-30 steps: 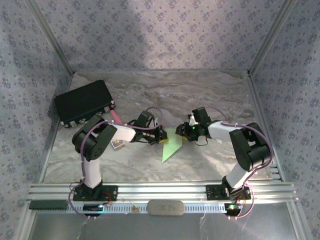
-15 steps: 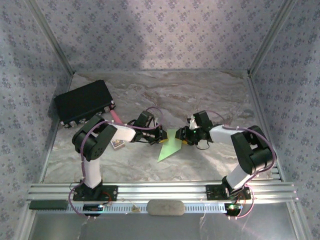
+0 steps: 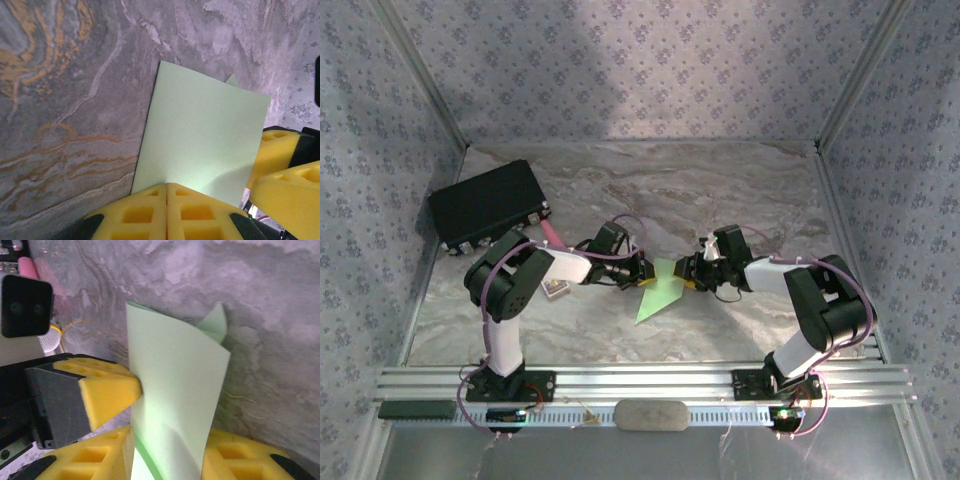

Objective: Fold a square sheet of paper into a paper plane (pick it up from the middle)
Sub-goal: Fold the wing for the fifth time at the center of the table.

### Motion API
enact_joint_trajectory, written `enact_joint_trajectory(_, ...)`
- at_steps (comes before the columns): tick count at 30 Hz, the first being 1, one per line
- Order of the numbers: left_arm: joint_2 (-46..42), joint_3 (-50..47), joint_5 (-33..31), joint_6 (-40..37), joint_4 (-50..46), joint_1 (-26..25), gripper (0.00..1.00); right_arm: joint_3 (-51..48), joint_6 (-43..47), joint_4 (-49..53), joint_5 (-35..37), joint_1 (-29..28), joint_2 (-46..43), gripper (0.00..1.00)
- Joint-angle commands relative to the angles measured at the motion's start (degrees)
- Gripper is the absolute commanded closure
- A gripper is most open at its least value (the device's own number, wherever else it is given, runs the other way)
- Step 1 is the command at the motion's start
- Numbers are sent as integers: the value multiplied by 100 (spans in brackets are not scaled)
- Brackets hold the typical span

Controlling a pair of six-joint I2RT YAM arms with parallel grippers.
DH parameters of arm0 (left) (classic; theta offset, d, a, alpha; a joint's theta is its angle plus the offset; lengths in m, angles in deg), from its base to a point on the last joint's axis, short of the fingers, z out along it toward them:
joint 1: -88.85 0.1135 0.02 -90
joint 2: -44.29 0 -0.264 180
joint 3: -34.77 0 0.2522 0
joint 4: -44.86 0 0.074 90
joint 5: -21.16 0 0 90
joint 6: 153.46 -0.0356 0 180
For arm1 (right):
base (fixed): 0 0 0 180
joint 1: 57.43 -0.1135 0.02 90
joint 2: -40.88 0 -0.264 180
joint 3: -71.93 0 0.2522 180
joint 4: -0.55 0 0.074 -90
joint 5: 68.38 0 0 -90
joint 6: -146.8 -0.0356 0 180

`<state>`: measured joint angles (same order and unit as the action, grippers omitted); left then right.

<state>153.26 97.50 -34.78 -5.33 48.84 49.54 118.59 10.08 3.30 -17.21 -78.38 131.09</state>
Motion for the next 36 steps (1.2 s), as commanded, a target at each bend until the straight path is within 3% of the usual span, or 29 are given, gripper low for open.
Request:
enact_joint_trajectory(1,98,-54,-232,-65,-650,84,93,-21,-51,-209,-212,56,43,65)
enact_joint_trajectory(13,-10,-63,-251,-30,-592,88,91,-75,56,-361,-326,153,200,76)
enact_joint_trajectory(22,-54,-133,-247,40,-464,86,90,-34,229,-492,-590,186,384,78)
enact_joint_trajectory(29,-179,-185,-242,36,-368,81,88,-52,225,-517,-592,206,362,89)
enact_joint_trajectory(32,-361,-214,-258,-97,-302,49,81,-52,132,-518,-591,221,343,93)
enact_joint_trajectory(36,-880,-269,-766,-412,-562,-72,63,-91,41,-436,-501,222,200,95)
